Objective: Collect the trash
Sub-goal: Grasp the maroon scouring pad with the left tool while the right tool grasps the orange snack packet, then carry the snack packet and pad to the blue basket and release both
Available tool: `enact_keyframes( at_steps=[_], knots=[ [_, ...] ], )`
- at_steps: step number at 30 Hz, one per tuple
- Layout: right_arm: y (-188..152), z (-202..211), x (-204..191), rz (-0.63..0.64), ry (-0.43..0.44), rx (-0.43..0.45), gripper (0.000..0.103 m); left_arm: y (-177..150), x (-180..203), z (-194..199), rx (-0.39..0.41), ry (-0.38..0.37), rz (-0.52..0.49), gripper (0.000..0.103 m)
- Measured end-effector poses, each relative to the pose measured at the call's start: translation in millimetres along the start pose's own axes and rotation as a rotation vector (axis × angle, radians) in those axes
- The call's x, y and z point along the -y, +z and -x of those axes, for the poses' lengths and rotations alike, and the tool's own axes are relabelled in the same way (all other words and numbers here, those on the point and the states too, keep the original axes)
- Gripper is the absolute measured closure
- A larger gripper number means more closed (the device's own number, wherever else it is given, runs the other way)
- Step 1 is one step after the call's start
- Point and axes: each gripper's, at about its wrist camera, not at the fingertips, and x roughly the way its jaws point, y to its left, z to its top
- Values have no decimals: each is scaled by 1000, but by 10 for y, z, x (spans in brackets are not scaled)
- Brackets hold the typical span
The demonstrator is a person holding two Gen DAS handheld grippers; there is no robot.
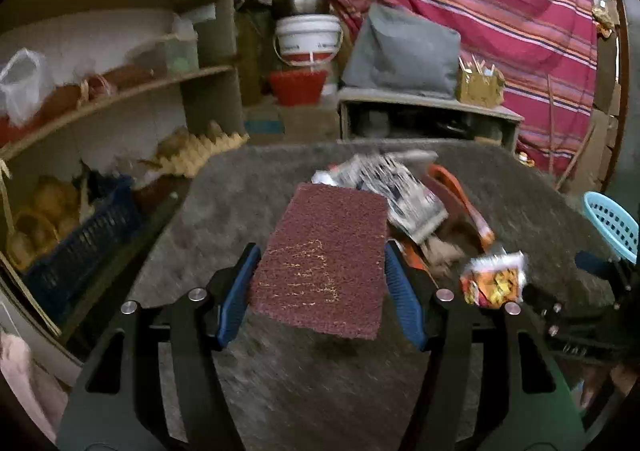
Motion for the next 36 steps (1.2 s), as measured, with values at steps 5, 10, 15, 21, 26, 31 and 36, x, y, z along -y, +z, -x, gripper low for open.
enact_keyframes(
  at_steps=[5,10,15,21,26,31,36],
  knots=[
    [65,-179,-239,8,-20,-38,4,13,-206,-138,-7,24,47,42],
    [102,-414,-416,19,-51,-92,4,-31,-308,-213,-28,40,64,42],
    [115,-523,-488,52,-62,-132,20,-87,-300,-260,-52,48,54,42],
    [132,-451,-331,42,59,-136,28,-93,-206,-279,-64,48,46,42],
    [255,-224,59,2,103,-81,29,26,82,-199,-42,44,5,42],
    [463,19,760,-56,73,-13,29,235,563,-96,-2,-4,-32,42],
    [584,210,1696,-173,-18,38,29,467,1203,-64,38,-83,-69,42]
  ],
)
